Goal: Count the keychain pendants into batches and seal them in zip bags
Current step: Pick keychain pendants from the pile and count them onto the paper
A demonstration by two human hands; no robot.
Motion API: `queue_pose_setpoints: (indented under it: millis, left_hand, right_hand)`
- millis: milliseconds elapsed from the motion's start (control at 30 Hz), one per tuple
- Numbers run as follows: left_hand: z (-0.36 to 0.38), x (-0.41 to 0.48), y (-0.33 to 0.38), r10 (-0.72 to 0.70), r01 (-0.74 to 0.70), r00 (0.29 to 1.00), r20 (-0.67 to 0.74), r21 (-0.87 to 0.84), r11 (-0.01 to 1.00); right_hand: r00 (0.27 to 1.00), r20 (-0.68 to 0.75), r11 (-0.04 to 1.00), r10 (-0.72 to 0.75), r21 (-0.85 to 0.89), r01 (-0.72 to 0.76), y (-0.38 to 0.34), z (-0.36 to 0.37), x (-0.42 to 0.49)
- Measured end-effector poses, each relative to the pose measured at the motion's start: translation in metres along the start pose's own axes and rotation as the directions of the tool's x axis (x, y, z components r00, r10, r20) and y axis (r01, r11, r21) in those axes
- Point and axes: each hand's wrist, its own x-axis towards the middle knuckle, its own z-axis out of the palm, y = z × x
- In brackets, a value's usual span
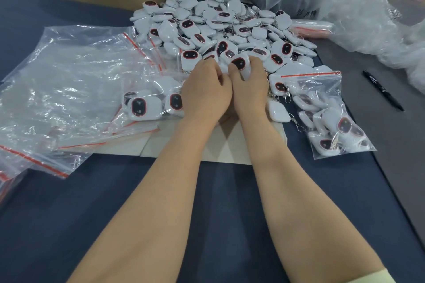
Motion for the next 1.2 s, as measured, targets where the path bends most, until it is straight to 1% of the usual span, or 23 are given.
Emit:
queue_pose_setpoints:
  millis: [133, 233, 400, 500, 567, 700, 800, 900, 967, 1033, 1067, 1167, 1200]
  left_hand:
    - [0.000, 0.000, 0.000, -0.005, 0.005, 1.000, -0.001, -0.001, 1.000]
    - [0.000, 0.000, 0.000, -0.003, 0.003, 1.000, -0.002, 0.002, 1.000]
    - [0.001, 0.000, 0.000, 0.001, -0.001, 1.000, -0.007, 0.001, 1.000]
    - [0.001, -0.001, 0.000, 0.010, -0.010, 1.000, -0.010, 0.007, 1.000]
    - [0.001, -0.001, 0.000, 0.009, -0.009, 1.000, -0.008, 0.008, 1.000]
    - [0.002, -0.001, 0.001, 0.001, -0.001, 1.000, 0.000, 0.016, 1.000]
    - [0.001, 0.000, 0.001, 0.000, 0.000, 1.000, -0.004, 0.015, 1.000]
    - [0.001, -0.001, 0.000, 0.000, 0.000, 1.000, -0.007, 0.015, 1.000]
    - [0.001, -0.001, 0.001, -0.003, 0.003, 1.000, -0.010, 0.004, 1.000]
    - [0.001, -0.002, 0.001, -0.006, 0.006, 1.000, -0.013, -0.009, 1.000]
    - [0.001, -0.001, 0.001, -0.010, 0.010, 1.000, -0.017, -0.018, 1.000]
    - [-0.001, 0.000, 0.002, -0.040, 0.037, 0.999, -0.036, -0.066, 0.997]
    - [-0.002, 0.001, 0.003, -0.055, 0.051, 0.998, -0.042, -0.101, 0.994]
  right_hand:
    - [0.997, 0.060, 0.994, 0.045, 0.098, -0.051, -0.003, -0.001, 0.001]
    - [0.992, 0.113, 0.967, 0.062, 0.238, -0.087, -0.002, -0.003, 0.003]
    - [0.987, 0.130, 0.924, 0.091, 0.358, -0.133, -0.002, -0.004, 0.004]
    - [0.967, 0.155, 0.854, 0.204, 0.455, -0.253, -0.003, -0.003, 0.007]
    - [0.954, 0.168, 0.806, 0.247, 0.512, -0.299, -0.001, -0.003, 0.009]
    - [0.966, 0.161, 0.844, 0.204, 0.470, -0.257, 0.000, -0.003, 0.009]
    - [0.960, 0.159, 0.831, 0.229, 0.482, -0.278, 0.001, -0.003, 0.011]
    - [0.950, 0.201, 0.843, 0.238, 0.444, -0.305, 0.003, -0.003, 0.012]
    - [0.955, 0.215, 0.881, 0.202, 0.386, -0.274, 0.003, -0.003, 0.011]
    - [0.966, 0.214, 0.928, 0.148, 0.309, -0.211, 0.002, -0.003, 0.010]
    - [0.969, 0.209, 0.939, 0.132, 0.286, -0.190, 0.001, -0.003, 0.009]
    - [0.972, 0.201, 0.942, 0.120, 0.286, -0.176, -0.002, -0.004, 0.009]
    - [0.976, 0.184, 0.957, 0.113, 0.245, -0.157, -0.004, -0.005, 0.011]
